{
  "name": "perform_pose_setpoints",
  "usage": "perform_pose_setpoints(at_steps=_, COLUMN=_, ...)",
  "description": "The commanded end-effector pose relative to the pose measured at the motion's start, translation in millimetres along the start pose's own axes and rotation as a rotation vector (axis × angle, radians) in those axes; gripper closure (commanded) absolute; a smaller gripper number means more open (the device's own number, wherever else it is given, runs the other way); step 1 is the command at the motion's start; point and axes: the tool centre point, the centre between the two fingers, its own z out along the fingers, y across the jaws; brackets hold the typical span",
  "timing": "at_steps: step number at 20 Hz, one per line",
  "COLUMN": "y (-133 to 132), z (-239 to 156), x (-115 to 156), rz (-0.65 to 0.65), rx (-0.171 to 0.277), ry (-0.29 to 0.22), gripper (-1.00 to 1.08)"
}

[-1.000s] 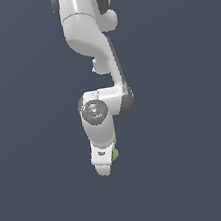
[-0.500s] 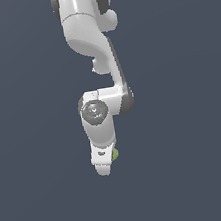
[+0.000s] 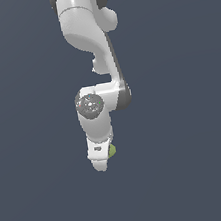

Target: Pick up the object and move it to a goal position.

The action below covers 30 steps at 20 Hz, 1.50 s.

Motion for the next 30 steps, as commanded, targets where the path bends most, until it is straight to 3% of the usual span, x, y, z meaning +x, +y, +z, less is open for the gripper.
perform_pose_setpoints(at_steps=1, y=-5.9, z=-6.2, x=-6.0, rz=0.001, rx=-0.001, ry=0.000, gripper=1.08)
perform_pose_setpoints(at_steps=9, y=-38.9, z=-36.7, x=-37.1, rz=0.001, rx=-0.001, ry=-0.001, gripper=1.08)
perform_pose_setpoints(at_steps=30, y=-156.6, z=-152.1, x=-151.5, rz=0.001, rx=-0.002, ry=0.001, gripper=1.08)
